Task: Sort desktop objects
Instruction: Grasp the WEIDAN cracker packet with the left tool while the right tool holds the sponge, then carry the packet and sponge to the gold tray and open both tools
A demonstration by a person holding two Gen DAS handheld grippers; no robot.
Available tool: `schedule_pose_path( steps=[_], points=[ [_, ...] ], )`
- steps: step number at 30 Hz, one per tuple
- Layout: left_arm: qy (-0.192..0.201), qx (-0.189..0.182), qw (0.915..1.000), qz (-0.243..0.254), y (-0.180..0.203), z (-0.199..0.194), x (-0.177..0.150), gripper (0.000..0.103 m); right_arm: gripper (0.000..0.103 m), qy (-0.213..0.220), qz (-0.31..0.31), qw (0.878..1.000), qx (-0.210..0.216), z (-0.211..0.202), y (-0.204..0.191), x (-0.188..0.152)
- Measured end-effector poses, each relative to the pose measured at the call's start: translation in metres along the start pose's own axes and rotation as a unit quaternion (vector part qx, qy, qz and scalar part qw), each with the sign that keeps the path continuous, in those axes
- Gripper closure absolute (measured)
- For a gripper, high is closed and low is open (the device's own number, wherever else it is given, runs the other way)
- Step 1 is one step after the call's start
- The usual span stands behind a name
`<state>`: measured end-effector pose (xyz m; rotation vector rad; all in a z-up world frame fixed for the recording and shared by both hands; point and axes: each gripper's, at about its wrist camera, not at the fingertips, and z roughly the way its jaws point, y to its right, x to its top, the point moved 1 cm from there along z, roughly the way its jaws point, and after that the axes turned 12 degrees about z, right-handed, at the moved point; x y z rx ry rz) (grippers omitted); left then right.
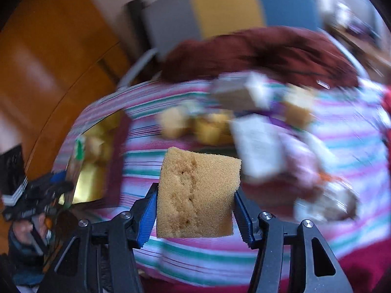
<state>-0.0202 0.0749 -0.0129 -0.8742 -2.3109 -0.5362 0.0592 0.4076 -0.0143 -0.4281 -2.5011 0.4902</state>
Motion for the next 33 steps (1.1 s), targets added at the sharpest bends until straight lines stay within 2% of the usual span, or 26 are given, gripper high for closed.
schedule_pose_path(
  steps=[4,8,13,18,23,28,33],
  points=[
    [-0.015,0.064,0.9962,-0.057,-0.055,-0.009,-0.025,0.05,0.045,-0.023,-0.07,0.996,0.044,0.03,-0.075,0.002],
    [-0.044,0.107,0.9886,-0.096,-0.092,-0.006,-0.053,0.05,0.045,-0.055,-0.128,0.987,0.081,0.063,-0.145,-0.009],
    [-0.062,0.127,0.983,-0.117,-0.111,0.002,-0.075,0.05,0.045,-0.096,-0.175,0.976,0.091,0.106,-0.204,-0.026],
    [-0.076,0.136,0.9797,-0.126,-0.118,0.01,-0.088,0.05,0.045,-0.126,-0.184,0.972,0.075,0.147,-0.23,-0.035],
    [-0.088,0.15,0.9758,-0.133,-0.122,0.014,-0.095,0.05,0.045,-0.153,-0.18,0.97,0.053,0.175,-0.235,-0.045],
    [-0.091,0.151,0.9752,-0.134,-0.121,0.014,-0.097,0.05,0.044,-0.17,-0.174,0.969,0.038,0.191,-0.233,-0.053],
    [-0.087,0.15,0.9745,-0.143,-0.124,0.011,-0.094,0.049,0.043,-0.181,-0.169,0.968,0.044,0.198,-0.237,-0.056]
  ],
)
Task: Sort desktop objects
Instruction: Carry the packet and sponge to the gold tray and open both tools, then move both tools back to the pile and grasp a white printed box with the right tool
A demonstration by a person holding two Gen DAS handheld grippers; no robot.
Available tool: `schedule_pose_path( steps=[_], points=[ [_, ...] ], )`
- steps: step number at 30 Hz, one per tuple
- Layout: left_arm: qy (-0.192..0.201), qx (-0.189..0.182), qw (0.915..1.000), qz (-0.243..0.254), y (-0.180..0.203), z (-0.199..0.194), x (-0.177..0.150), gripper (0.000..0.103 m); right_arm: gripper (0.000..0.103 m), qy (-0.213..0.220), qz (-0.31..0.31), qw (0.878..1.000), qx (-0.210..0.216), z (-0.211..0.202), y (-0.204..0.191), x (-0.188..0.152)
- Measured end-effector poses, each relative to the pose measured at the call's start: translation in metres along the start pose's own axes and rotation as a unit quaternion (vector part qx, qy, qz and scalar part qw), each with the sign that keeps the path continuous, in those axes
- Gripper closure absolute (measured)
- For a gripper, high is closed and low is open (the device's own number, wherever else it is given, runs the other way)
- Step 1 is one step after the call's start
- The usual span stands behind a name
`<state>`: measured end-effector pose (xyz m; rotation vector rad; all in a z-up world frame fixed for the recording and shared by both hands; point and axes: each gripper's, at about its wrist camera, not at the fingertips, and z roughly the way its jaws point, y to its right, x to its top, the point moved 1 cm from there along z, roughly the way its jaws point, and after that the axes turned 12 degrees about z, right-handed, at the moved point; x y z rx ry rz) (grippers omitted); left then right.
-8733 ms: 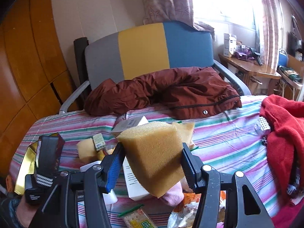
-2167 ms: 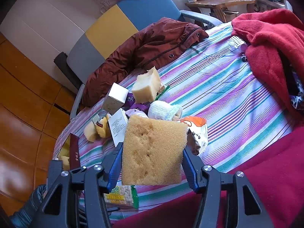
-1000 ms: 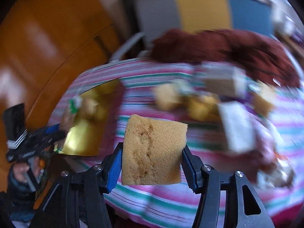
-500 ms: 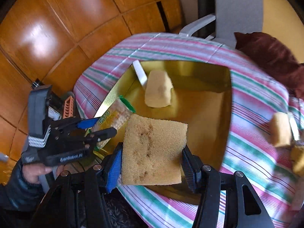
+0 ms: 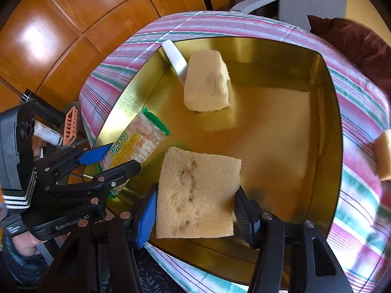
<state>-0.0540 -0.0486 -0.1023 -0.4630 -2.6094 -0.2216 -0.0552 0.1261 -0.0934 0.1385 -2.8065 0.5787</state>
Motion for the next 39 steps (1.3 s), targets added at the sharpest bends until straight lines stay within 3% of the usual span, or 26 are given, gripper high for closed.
schedule_pose_path(
  steps=[8,13,19,27,39],
  points=[
    [0.03,0.004,0.9993,-0.02,-0.01,-0.023,0.006,0.046,0.034,-0.019,0.009,0.998,0.065,0.007,-0.006,-0.008],
    [0.041,-0.005,0.9984,-0.037,-0.013,-0.028,0.007,0.046,0.032,-0.008,0.013,0.997,0.071,0.001,-0.008,-0.012],
    [0.045,-0.039,0.9971,-0.047,-0.002,-0.029,0.008,0.046,0.03,0.045,0.01,0.999,0.029,-0.028,0.004,-0.02],
    [0.04,-0.078,0.9962,-0.008,0.034,-0.027,0.014,0.045,0.025,0.113,0.02,0.993,-0.033,-0.071,0.041,-0.034],
    [0.028,-0.094,0.9938,0.053,0.086,-0.027,0.025,0.043,0.026,0.15,0.095,0.978,-0.108,-0.13,0.146,-0.056]
  ],
)
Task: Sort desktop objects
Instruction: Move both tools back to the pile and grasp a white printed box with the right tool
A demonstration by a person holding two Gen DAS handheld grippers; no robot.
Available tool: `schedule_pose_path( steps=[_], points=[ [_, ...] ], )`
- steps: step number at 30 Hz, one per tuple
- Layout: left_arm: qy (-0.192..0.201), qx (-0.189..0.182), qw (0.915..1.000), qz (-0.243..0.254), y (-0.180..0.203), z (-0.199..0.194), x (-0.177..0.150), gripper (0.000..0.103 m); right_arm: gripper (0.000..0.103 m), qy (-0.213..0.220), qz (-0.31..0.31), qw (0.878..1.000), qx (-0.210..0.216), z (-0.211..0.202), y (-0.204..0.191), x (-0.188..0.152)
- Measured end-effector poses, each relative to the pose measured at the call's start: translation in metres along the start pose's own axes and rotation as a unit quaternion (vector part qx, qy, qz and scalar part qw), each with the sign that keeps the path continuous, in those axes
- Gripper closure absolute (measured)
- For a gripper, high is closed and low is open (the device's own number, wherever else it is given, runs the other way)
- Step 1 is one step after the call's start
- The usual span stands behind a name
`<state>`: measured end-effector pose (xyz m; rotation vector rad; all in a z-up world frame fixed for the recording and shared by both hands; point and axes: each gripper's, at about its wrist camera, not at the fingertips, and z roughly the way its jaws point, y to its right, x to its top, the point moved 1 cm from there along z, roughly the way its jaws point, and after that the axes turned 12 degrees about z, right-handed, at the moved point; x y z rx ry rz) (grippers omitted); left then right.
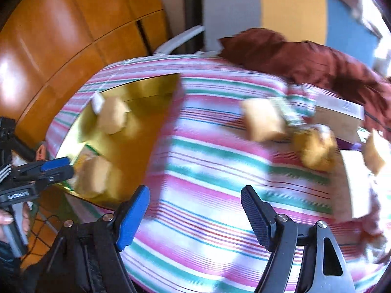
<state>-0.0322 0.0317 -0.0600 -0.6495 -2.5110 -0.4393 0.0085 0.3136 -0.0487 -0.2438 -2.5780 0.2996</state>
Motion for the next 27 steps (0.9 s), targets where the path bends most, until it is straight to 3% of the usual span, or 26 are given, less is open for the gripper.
schedule_pose_path(
  steps=[8,14,23,25,27],
  points=[
    [-0.012,-0.017,0.9988,0.045,0.035,0.01,0.013,0.042,0.033,0.019,0.044,0.995,-0.083,-0.03,0.098,0.02],
    [-0.01,-0.027,0.9961,0.084,0.063,0.009,0.026,0.04,0.034,0.002,0.043,0.99,-0.132,-0.014,0.146,0.04],
    [-0.019,-0.034,0.991,0.128,0.098,0.021,0.045,0.039,0.035,-0.029,0.052,0.991,-0.124,0.014,0.174,0.039],
    [-0.02,-0.036,0.9898,0.136,0.105,0.025,0.05,0.039,0.037,-0.033,0.039,0.99,-0.128,0.016,0.172,0.038],
    [-0.021,-0.038,0.9876,0.151,0.115,0.029,0.057,0.039,0.05,-0.042,0.03,0.989,-0.138,0.022,0.17,0.036]
  ],
)
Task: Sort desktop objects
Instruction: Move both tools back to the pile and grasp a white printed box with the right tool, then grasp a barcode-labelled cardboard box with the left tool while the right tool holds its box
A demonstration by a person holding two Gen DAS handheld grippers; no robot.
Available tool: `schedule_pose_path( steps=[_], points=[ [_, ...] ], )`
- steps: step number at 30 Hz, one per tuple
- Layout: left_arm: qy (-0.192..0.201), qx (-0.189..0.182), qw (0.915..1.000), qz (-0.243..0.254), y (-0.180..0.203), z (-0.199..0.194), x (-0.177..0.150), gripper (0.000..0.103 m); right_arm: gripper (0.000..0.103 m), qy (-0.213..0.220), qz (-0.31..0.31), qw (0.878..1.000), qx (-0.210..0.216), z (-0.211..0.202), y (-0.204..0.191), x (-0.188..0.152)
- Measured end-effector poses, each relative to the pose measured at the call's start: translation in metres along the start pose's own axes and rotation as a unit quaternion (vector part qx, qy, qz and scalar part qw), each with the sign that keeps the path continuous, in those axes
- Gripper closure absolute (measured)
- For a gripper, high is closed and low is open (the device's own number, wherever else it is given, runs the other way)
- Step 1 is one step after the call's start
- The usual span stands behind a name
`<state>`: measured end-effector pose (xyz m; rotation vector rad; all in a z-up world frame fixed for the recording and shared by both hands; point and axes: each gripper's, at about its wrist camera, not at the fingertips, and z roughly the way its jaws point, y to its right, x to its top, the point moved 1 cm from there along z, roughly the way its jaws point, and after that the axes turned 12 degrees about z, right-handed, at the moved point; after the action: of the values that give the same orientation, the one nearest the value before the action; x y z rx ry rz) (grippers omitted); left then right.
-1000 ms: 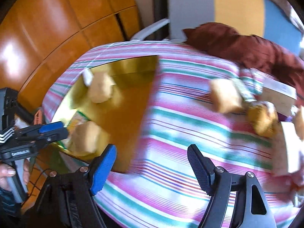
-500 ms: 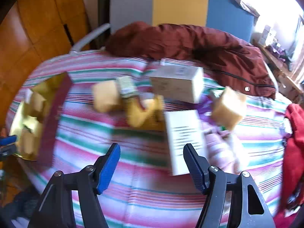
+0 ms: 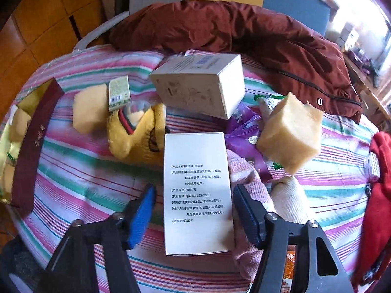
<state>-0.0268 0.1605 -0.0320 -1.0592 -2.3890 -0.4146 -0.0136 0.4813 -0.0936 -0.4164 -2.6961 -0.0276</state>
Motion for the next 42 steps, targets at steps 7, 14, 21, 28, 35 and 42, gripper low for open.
schedule_pose_path(
  steps=[7,14,21,28,35,42],
  points=[
    [-0.002,0.0,0.9994,0.036,0.022,0.015,0.042,0.039,0.052,-0.006,-0.031,0.999,-0.009,-0.002,-0.01,-0.007],
    [0.002,-0.046,0.9989,0.012,0.031,0.038,0.096,0.027,0.053,-0.021,-0.084,0.995,0.042,-0.013,-0.03,-0.023],
    [0.006,-0.011,0.9966,0.081,0.051,0.063,0.15,0.026,0.053,-0.027,-0.156,0.986,0.06,-0.018,-0.057,-0.04],
    [-0.027,0.019,0.9697,0.242,0.089,0.105,0.19,0.02,0.053,-0.025,-0.17,0.983,0.061,-0.02,-0.062,-0.043],
    [-0.051,0.01,0.942,0.332,0.106,0.152,0.219,0.019,0.053,-0.025,-0.162,0.984,0.066,-0.018,-0.057,-0.038],
    [-0.076,-0.007,0.9159,0.394,0.109,0.197,0.222,0.017,0.052,-0.026,-0.157,0.985,0.064,-0.016,-0.053,-0.034]
  ],
)
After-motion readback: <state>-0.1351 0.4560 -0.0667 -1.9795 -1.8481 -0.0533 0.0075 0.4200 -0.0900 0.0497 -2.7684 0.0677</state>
